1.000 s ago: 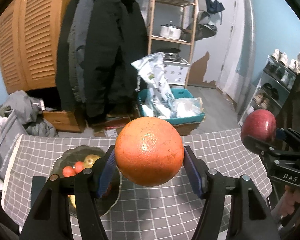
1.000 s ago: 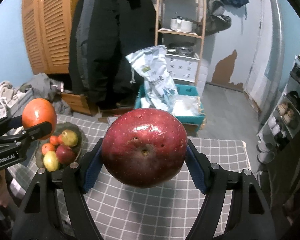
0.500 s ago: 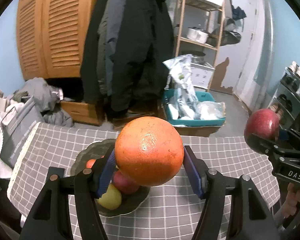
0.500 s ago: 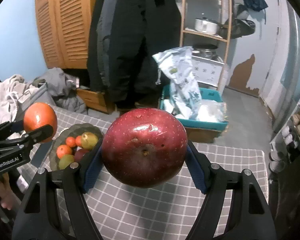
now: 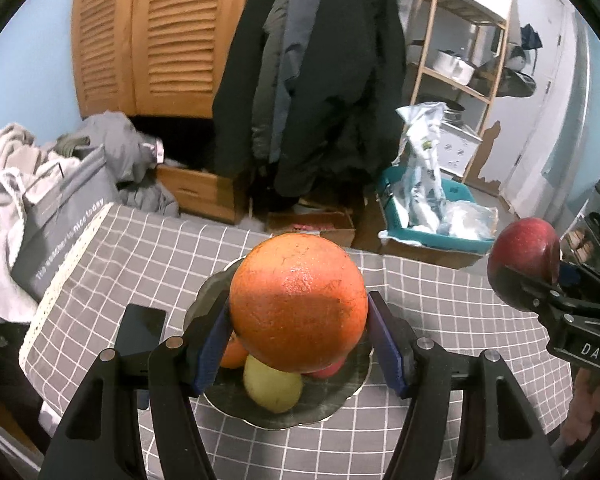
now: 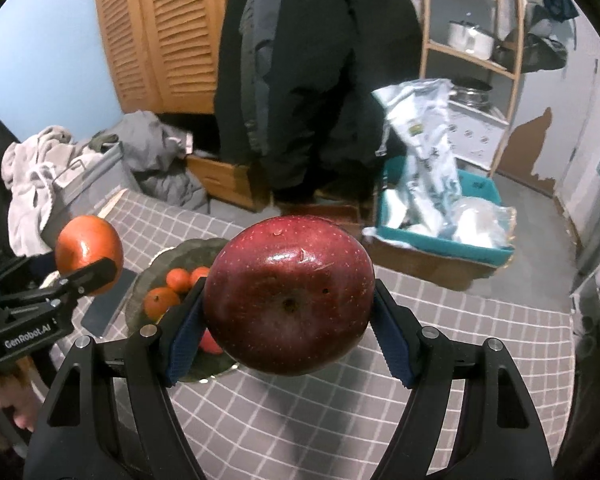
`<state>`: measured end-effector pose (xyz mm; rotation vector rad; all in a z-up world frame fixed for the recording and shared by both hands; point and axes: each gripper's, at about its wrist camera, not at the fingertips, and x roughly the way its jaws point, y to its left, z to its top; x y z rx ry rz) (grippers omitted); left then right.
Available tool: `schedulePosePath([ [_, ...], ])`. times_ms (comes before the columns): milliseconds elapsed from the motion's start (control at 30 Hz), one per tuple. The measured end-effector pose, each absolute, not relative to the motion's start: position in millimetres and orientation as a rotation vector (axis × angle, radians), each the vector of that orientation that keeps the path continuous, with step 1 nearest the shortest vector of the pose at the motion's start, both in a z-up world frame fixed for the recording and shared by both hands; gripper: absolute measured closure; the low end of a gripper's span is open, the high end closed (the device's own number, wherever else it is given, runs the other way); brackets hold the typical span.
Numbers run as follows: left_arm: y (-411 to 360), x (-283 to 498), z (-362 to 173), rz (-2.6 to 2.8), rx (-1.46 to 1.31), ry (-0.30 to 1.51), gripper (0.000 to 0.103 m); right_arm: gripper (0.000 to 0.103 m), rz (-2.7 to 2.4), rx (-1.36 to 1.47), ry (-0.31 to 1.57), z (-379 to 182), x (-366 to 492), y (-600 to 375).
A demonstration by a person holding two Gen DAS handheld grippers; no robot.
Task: Organize fruits
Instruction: 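Carry the orange with the left tool while the right tool carries the apple to the bowl, then lower the orange into the bowl and open the left tool while the right tool lowers the apple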
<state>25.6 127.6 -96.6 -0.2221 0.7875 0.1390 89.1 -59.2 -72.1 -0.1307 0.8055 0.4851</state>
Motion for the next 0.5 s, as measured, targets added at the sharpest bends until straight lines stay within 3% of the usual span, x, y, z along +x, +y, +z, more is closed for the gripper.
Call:
schedulePosePath([
  [500,161,57,-171,0.166,-0.315,0.946,0.036,0.027,0.523,-0.12,0.94,-135,126,-18],
])
